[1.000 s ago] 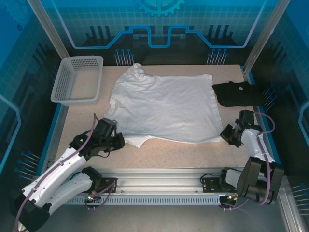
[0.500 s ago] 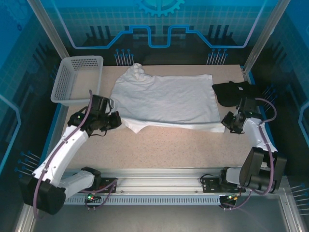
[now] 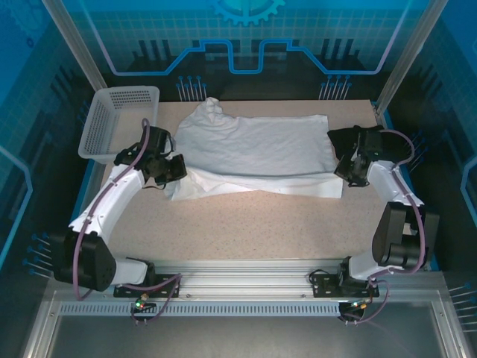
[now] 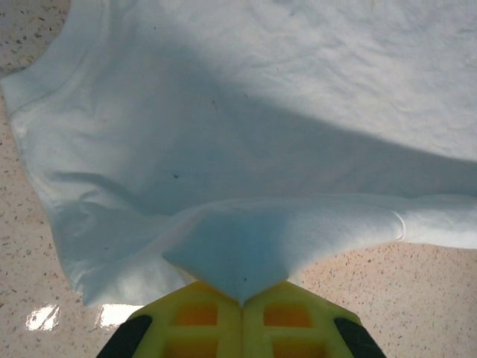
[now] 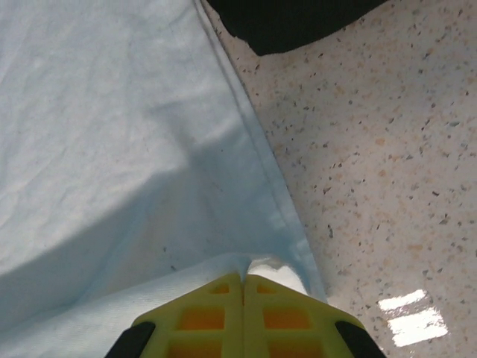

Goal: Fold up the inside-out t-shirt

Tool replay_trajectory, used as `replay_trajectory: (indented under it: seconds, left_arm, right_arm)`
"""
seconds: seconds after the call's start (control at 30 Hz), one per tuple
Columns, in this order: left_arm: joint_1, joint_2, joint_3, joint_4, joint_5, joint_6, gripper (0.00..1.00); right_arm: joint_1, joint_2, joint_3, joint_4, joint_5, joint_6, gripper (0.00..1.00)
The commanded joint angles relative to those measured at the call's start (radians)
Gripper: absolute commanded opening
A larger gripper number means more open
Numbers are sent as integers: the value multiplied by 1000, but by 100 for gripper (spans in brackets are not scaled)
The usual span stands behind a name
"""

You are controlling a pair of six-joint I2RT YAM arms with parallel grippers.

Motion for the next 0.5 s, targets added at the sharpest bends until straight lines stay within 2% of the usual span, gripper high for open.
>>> replay_trajectory:
  seconds: [0.0, 0.33, 0.47]
  left_arm:
    - [9, 24, 44, 26, 17, 19, 0]
    - [11, 161, 130, 56, -5, 23, 0]
    - [14, 241, 201, 58, -54, 41, 0]
  right_arm:
    - [15, 27, 46, 6, 55, -19, 0]
    - [45, 130, 134, 19, 115, -28, 0]
    - [83, 202, 202, 18, 132, -29, 0]
